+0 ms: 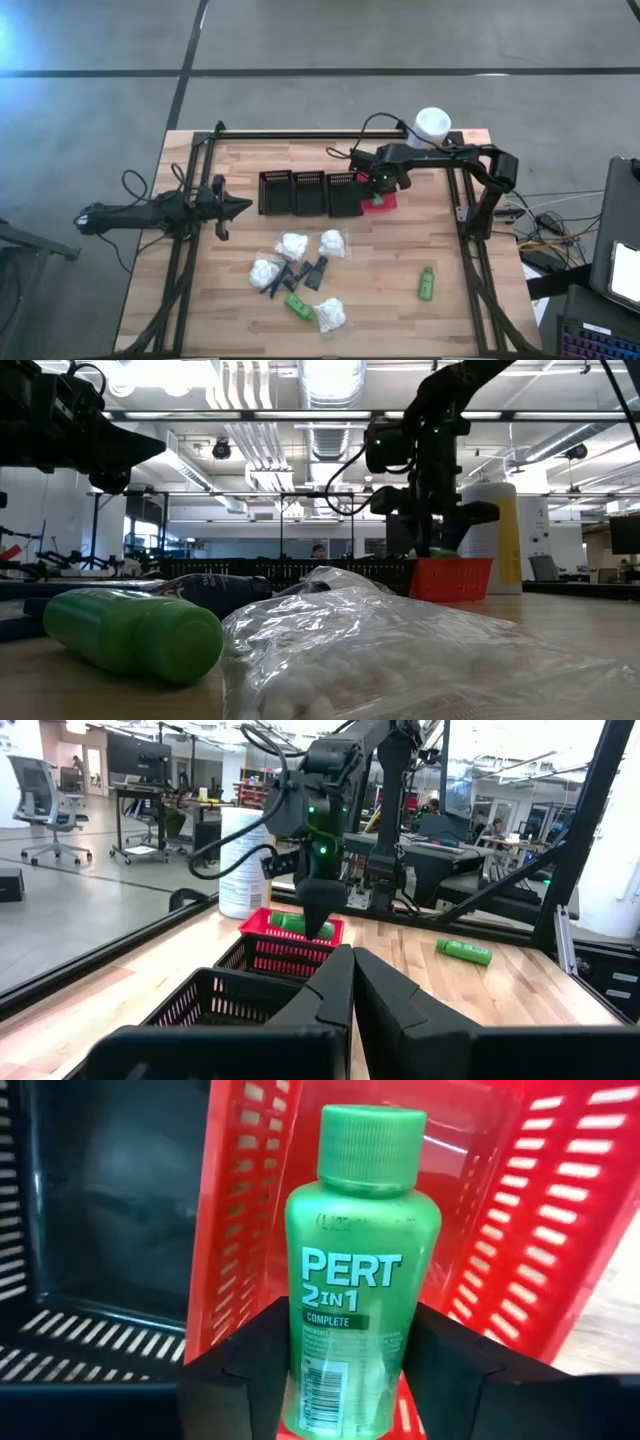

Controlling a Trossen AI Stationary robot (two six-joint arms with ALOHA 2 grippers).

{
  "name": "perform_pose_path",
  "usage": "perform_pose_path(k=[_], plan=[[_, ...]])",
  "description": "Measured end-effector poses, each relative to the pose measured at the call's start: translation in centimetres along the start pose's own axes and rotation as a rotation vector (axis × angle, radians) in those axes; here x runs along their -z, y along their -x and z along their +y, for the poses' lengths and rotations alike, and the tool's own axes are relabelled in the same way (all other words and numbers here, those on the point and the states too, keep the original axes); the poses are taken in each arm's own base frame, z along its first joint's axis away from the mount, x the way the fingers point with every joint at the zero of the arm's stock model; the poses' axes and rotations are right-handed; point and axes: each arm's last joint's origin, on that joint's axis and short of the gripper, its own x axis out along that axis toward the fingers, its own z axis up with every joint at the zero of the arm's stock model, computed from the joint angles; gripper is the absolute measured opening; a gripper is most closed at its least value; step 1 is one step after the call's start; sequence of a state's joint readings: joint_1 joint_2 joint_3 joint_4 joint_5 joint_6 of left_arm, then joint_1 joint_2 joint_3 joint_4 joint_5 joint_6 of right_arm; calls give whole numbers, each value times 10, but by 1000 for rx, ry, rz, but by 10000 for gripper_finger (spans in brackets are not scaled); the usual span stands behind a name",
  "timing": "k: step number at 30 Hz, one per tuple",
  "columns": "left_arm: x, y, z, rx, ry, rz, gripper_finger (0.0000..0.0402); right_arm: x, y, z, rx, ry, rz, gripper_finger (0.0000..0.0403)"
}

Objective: Pick & Place Travel size toiletries
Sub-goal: Put the green shampoo into the red bin

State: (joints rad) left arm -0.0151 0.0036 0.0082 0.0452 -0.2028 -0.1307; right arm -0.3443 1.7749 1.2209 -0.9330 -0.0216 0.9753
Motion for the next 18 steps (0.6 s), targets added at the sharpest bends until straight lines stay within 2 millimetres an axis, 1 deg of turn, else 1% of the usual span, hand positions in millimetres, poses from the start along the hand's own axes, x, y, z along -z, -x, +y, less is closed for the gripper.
perform_pose_path(k=[5,10,14,18], plan=[[0,0,0,0,0,-1,12,4,0,3,22,-24,-40,205],[0,0,0,0,0,-1,12,12,14,4,-4,-5,-82,239],[0,0,0,0,0,0,12,28,35,6,-49,15,-127,263],[0,0,0,0,0,-1,12,57,55,6,-60,25,-149,284]])
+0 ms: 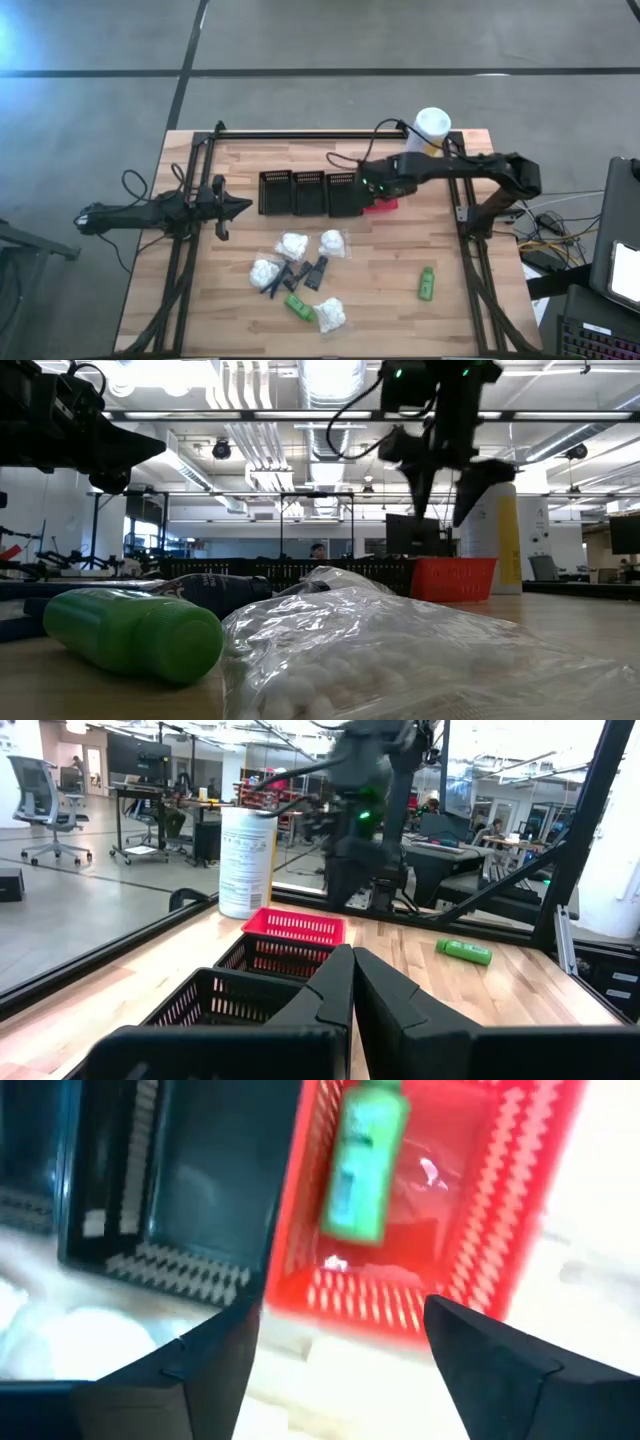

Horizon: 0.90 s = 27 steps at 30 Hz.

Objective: Pick & Place Travel size toiletries
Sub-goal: Put the green shampoo into the red bin

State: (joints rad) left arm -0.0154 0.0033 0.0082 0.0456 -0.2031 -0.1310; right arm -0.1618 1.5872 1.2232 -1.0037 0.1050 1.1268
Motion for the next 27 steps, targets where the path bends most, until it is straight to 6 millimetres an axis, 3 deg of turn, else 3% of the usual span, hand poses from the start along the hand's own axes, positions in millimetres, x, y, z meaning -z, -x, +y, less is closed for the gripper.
perform_pose_path(k=[6,12,18,21,27], plan=[[0,0,0,0,0,0,12,57,23,-10,159,3,75,304],[0,0,0,0,0,0,12,116,28,-18,202,-56,166,313],[0,0,0,0,0,0,12,167,10,-41,265,-164,234,321],[0,0,0,0,0,0,12,188,-1,-48,204,-226,289,326],[0,0,0,0,0,0,12,218,-18,-61,156,-309,316,338]])
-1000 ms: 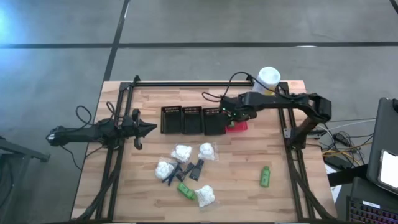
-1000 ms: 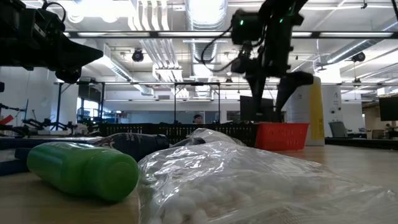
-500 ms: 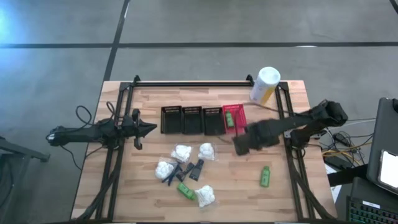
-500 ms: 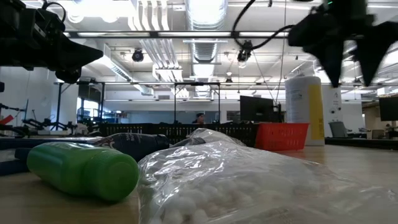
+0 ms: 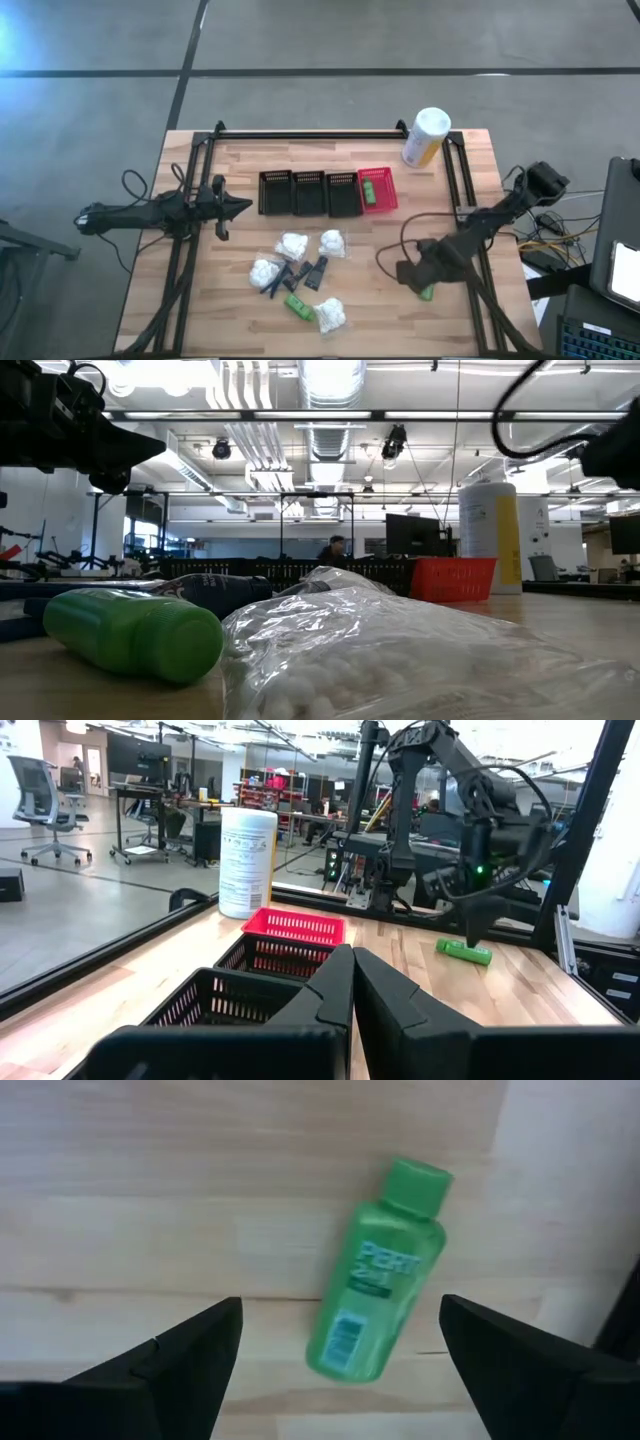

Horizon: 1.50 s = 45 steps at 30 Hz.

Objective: Pick & Place Travel size toiletries
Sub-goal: Put the green shampoo into the red bin

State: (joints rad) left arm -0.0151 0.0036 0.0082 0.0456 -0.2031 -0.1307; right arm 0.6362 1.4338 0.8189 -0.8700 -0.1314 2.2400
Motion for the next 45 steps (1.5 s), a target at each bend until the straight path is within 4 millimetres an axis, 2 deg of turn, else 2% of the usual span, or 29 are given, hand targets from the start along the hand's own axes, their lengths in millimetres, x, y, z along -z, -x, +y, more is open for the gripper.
perform_pose_path(k=[11,16,21,25,32,35,38,45], plan=[[0,0,0,0,0,0,12,2,-32,-19,8,-4,34,342],[0,0,0,0,0,0,12,-3,-46,-22,-48,1,93,317],[0,0,0,0,0,0,12,-4,-46,-21,-48,12,88,269],[0,0,0,0,0,0,12,-3,-43,-20,-54,35,52,215],[0,0,0,0,0,0,12,-2,-36,-10,-201,67,-79,127],[0,0,0,0,0,0,12,-2,-31,-4,-277,43,-143,119],[0,0,0,0,0,0,12,0,-20,9,-370,57,-184,129],[0,0,0,0,0,0,12,1,26,49,-591,176,-369,134]])
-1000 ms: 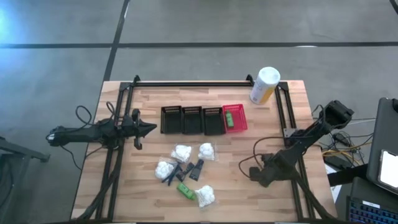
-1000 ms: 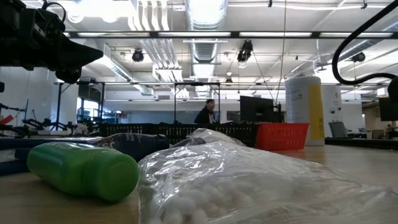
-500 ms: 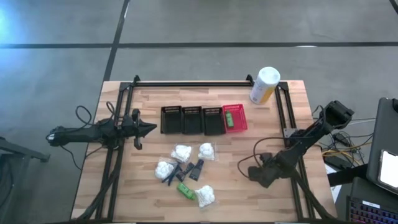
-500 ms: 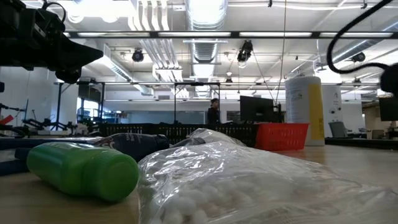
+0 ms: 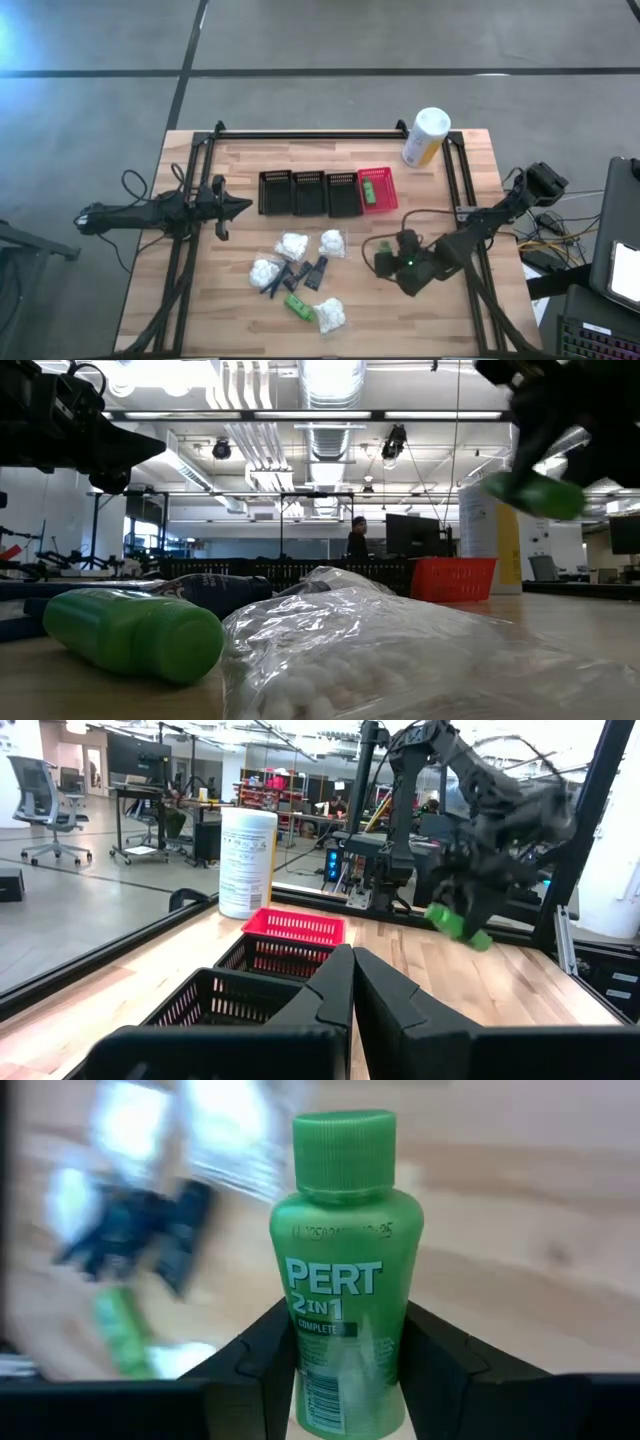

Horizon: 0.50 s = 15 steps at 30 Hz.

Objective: Pick & Place Travel size toiletries
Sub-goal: Put the green shampoo into the red bin

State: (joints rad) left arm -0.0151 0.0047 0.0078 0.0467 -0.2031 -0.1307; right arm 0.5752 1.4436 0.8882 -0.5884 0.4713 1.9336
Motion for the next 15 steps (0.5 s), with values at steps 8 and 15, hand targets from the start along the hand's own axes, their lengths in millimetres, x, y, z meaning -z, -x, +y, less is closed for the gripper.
perform_pose_path(k=[8,15], plan=[[0,0,0,0,0,-2,12,-73,5,35,125,68,-33,135],[0,0,0,0,0,-1,12,-159,-1,43,160,111,-2,136]])
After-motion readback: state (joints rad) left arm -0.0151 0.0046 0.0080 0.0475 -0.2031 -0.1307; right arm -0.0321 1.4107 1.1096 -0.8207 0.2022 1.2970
